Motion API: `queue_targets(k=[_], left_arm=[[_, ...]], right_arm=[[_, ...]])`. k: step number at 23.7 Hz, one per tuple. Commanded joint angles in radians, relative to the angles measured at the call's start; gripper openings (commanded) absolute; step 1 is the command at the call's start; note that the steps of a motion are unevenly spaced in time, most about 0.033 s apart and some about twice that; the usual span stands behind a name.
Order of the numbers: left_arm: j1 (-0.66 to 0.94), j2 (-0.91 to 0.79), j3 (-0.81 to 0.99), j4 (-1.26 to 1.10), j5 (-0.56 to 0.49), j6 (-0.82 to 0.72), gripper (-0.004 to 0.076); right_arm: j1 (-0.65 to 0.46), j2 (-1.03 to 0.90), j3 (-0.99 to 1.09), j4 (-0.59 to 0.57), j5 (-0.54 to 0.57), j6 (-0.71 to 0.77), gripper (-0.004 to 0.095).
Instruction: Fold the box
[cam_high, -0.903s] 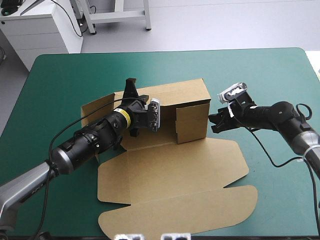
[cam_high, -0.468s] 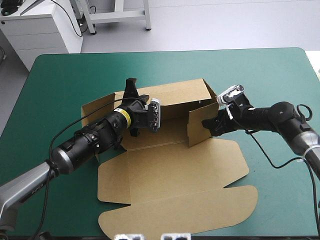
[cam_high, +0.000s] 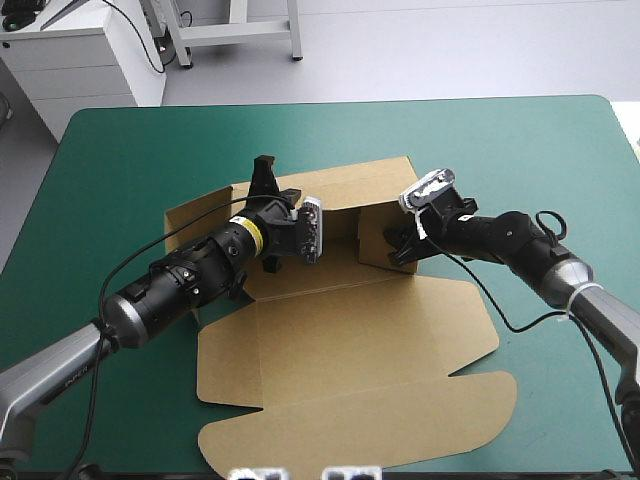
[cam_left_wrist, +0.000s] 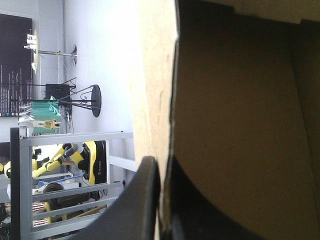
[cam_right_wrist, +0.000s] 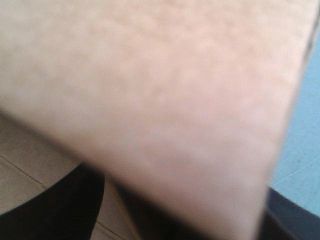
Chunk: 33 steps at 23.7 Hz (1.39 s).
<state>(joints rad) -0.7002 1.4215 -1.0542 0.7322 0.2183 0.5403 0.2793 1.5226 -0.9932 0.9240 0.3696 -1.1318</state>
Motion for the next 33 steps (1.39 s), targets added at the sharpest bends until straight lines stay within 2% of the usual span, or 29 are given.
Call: queue_targets(k=[1,3,7,8,14,16,18,20,24,28,33], left_arm=[[-0.012,-0.023,-0.018,-0.027,-0.132,-0.026,-0.0008],[-0.012,-0.023,-0.018,-0.027,-0.139,-0.026,-0.0008],[-0.012,-0.023,-0.018,-0.027,-0.113,-0.028,-0.0008],[-0.012,-0.023,-0.018,-0.027,-0.11,-0.031,-0.0008],[-0.012,-0.023,-0.018,-0.03,-0.078,-0.042,-0.0008],[-0.019,-0.025,-0.018,-0.052,-0.075,-0.042,0.0013],[-0.056,-0.044,-0.018,-0.076,-0.075,-0.042,0.0103],[-0.072,-0.046,-0.018,-0.068,-0.073,-0.042,0.0159],[-0.072,-0.048,-0.018,-0.069,-0.023,-0.04,0.016],[-0.079,-0.085,-0.018,-0.093,-0.044,-0.041,0.0169],[-0.142,-0.158,-0.018,-0.112,-0.11,-0.041,0.0323]], right_arm=[[0.01,-0.033,-0.025,0.012,-0.027,0.005,0.0513],[0.01,-0.033,-0.025,0.012,0.001,0.005,0.0378],[0.01,-0.033,-0.025,0.015,0.055,0.007,0.0013],[0.01,-0.033,-0.025,0.018,0.057,0.01,-0.0017],[0.01,-0.033,-0.025,0.018,0.047,0.028,-0.0018],[0.01,-0.035,-0.025,0.011,-0.014,0.092,-0.0015],[0.01,-0.035,-0.027,0.007,-0.048,0.094,-0.0016],[0.01,-0.035,-0.028,0.001,-0.023,0.064,-0.0016],[0.01,-0.035,-0.028,0.0,-0.007,0.072,-0.0016],[0.01,-0.035,-0.028,-0.036,-0.08,0.173,-0.0016],[0.01,-0.035,-0.028,-0.17,-0.145,0.336,-0.0016]])
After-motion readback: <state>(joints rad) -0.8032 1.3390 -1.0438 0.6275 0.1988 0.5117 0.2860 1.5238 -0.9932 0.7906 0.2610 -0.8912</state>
